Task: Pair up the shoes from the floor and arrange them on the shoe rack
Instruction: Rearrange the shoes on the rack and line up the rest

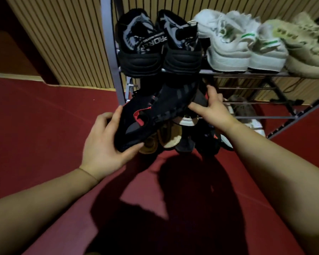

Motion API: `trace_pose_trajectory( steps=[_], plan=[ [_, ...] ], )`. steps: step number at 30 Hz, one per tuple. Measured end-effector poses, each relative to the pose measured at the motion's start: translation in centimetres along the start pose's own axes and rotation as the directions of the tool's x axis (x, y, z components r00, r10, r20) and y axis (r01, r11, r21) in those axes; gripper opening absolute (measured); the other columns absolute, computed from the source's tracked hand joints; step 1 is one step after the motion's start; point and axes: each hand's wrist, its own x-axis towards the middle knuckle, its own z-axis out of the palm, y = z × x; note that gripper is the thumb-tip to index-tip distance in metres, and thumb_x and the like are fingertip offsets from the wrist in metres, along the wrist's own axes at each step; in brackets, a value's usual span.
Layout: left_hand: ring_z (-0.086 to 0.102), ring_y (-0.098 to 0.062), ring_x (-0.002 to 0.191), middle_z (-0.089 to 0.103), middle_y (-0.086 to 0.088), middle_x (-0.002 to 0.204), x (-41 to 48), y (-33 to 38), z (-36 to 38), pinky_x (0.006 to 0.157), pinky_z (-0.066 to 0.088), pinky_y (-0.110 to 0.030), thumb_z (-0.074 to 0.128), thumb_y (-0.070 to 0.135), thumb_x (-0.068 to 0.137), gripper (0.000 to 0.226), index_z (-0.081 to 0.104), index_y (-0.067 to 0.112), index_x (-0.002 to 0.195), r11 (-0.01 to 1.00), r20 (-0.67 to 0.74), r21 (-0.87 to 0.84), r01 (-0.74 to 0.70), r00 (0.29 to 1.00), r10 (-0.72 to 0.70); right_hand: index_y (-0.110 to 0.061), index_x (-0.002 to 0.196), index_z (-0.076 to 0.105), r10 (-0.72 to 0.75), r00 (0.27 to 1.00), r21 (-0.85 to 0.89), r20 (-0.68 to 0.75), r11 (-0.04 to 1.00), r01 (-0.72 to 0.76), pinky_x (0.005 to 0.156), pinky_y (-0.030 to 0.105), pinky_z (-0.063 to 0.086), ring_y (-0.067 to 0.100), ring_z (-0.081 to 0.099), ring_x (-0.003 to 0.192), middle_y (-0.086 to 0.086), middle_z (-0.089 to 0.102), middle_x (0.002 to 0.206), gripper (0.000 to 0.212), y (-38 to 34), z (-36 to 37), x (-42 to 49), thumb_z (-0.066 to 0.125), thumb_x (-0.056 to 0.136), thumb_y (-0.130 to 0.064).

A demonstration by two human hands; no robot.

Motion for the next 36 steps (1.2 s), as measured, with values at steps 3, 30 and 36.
trace_pose_trajectory(
  steps=[3, 30, 36],
  plan=[
    [0.041, -0.016, 0.121, 0.037, 0.000, 0.127, 0.1, 1.2, 1.0, 0.096, 0.035, -0.022, 0.046, 0.077, 0.057, 0.110, 0.019, 0.026, 0.150, 0.964, 0.047, -0.137, 0.227, 0.974, -0.222, -0.027, 0.143, 0.034, -0.051, 0.992, -0.053, -0.116, 0.998, 0.045, 0.091, 0.005, 0.022, 0.024, 0.043, 0.121, 0.012, 0.033, 0.119, 0.064, -0.3, 1.1, 0.1, 0.064, 0.087, -0.035],
    [0.012, -0.040, 0.140, -0.021, 0.001, 0.156, 9.8, 6.6, 3.6, 0.115, 0.023, -0.045, 0.071, 0.062, 0.065, 0.100, 0.005, 0.059, 0.141, 0.969, 0.573, 0.052, -0.241, 0.802, 0.169, -0.029, 0.140, 0.041, -0.115, 0.989, -0.302, -0.095, 0.950, 0.081, 0.116, 0.031, 0.014, 0.027, 0.009, 0.145, 0.011, 0.004, 0.157, 0.066, 7.7, -3.1, -1.1, 0.070, 0.081, -0.034],
    [0.029, -0.041, 0.135, 0.031, -0.009, 0.151, 10.4, 7.0, 5.2, 0.115, 0.019, -0.043, 0.047, 0.069, 0.065, 0.076, 0.028, 0.053, 0.137, 0.942, 0.425, -0.017, -0.335, 0.850, 0.310, -0.025, 0.136, 0.048, -0.207, 0.976, -0.362, -0.069, 0.917, 0.169, 0.115, 0.031, 0.014, 0.031, 0.012, 0.144, 0.012, 0.009, 0.156, 0.059, 10.2, -5.6, -2.2, 0.071, 0.082, -0.025]
  ],
)
